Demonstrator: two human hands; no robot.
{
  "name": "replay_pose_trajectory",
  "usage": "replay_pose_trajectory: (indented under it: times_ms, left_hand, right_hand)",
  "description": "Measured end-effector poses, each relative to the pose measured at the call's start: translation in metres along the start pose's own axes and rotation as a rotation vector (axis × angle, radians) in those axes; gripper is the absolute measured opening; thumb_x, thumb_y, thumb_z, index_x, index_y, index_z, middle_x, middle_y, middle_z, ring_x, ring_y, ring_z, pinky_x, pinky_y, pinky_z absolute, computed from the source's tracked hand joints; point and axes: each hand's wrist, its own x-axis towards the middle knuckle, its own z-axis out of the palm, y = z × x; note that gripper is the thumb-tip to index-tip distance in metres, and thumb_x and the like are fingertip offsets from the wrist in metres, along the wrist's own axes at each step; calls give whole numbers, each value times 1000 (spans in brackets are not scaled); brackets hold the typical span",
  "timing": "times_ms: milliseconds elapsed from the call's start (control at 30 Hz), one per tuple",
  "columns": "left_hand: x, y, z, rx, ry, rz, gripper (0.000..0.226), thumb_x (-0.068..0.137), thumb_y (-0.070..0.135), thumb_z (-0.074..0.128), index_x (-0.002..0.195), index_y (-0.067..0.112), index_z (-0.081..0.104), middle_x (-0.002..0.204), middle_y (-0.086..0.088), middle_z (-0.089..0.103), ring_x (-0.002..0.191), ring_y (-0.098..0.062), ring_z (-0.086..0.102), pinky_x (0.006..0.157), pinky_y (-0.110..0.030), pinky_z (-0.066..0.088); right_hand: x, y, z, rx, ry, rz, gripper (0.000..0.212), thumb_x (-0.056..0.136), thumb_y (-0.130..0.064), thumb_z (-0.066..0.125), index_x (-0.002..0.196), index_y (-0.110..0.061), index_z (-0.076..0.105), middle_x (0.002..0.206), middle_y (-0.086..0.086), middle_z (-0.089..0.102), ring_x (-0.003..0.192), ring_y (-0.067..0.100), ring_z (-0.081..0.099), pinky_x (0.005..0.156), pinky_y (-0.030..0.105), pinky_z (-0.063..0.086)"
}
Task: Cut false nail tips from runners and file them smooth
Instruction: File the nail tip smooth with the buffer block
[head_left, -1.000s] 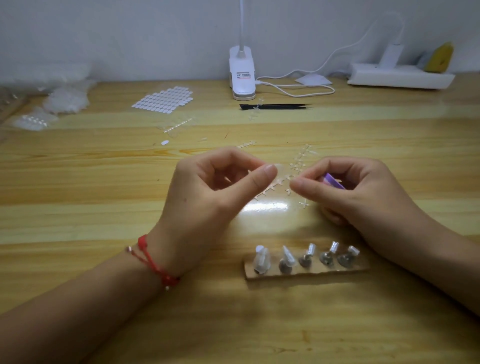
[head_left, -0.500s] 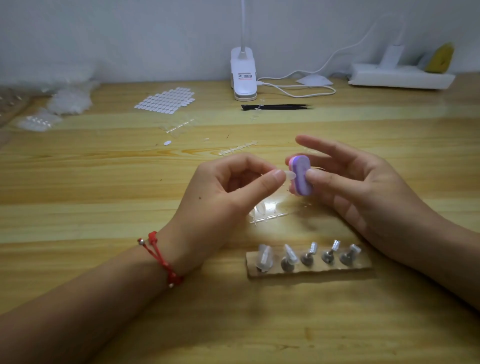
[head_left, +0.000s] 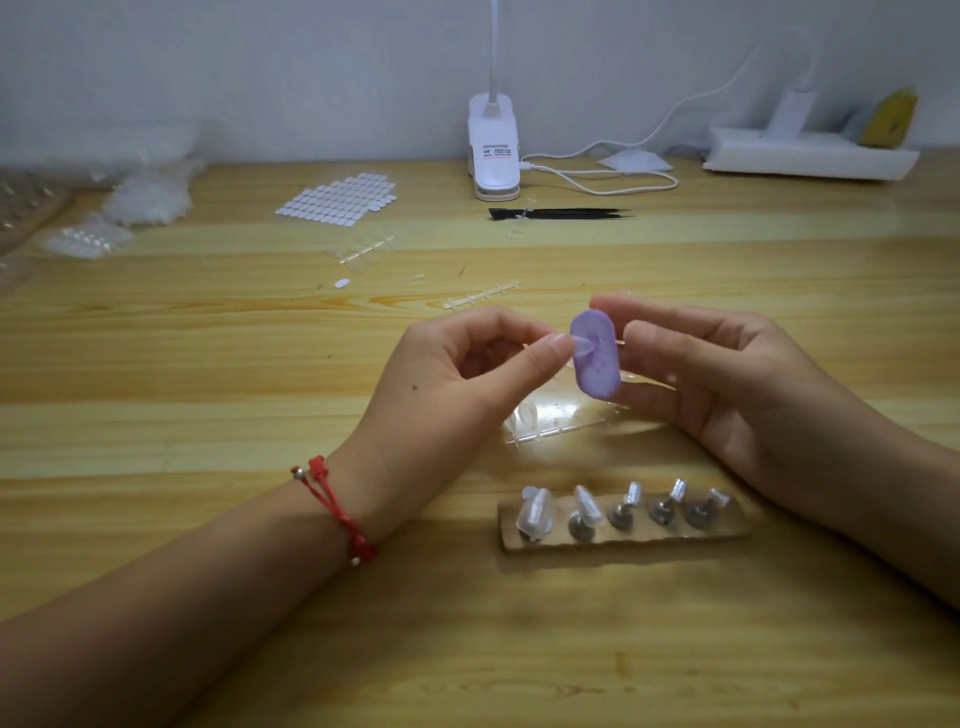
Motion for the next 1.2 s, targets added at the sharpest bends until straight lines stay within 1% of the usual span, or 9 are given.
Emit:
replay_pose_trajectory:
  times_ms: [100,233,400,533,633,833,967,1100,1200]
  left_hand:
    - [0,0,0,0,-4,1,10,79,24,68,78,14,71,54,12,51,48,-2,41,50,-13,36]
    - [0,0,0,-9,-3,10,19,72,31,68,78,13,71,58,3,53,48,-2,40,50,-13,36]
    - [3,1,-2,-66,101,44,6,81,13,67,75,12,67,46,16,51,44,3,44,49,-6,35]
    - [1,1,-2,-14,29,30,6,83,11,66,77,10,67,47,16,52,45,3,46,50,-6,36]
    - [0,1,-1,41,-39,12,10,84,12,65,75,11,68,48,17,53,46,3,47,51,-7,36]
    - [0,1,-3,55,-20,2,13,85,11,64,73,12,66,50,15,52,47,2,44,51,-10,36]
    - [1,1,-2,87,-51,9,14,86,10,64,71,12,66,49,15,49,46,1,42,51,-9,35]
    - [1,1,-3,79,-24,-1,14,86,11,64,72,10,66,49,13,48,46,1,40,51,-11,35]
    - [1,1,-2,99,-56,1,15,86,10,64,71,11,66,49,13,47,45,0,39,50,-11,34]
  right_hand:
    - [0,-2,-1,19,-27,33,31,65,-16,70,94,-15,79,96,7,76,88,14,72,71,20,56]
    - [1,-2,0,7,-43,41,31,62,-13,70,91,-17,79,89,8,76,80,14,73,68,19,56]
    - [1,1,-1,-67,-67,34,37,61,-11,79,96,-20,78,89,6,76,77,16,73,68,21,56]
    - [-1,2,-2,-134,-76,34,36,62,-23,78,98,-24,78,93,8,76,83,19,73,73,25,57]
    - [0,3,-3,-128,-63,12,36,64,-21,82,100,-22,78,94,9,76,84,20,73,73,26,57]
    - [-1,3,-2,-169,-86,12,36,64,-27,79,100,-24,78,96,9,76,85,21,73,74,25,57]
    - [1,4,-2,-101,-23,-9,35,61,-25,78,96,-20,79,91,7,76,78,17,73,69,23,57]
    - [0,3,-1,-170,-80,-4,33,64,-27,78,97,-25,79,93,7,76,83,19,73,72,24,57]
    - [1,4,-2,-118,-28,-19,33,62,-26,78,95,-23,79,90,7,76,78,18,73,69,23,57]
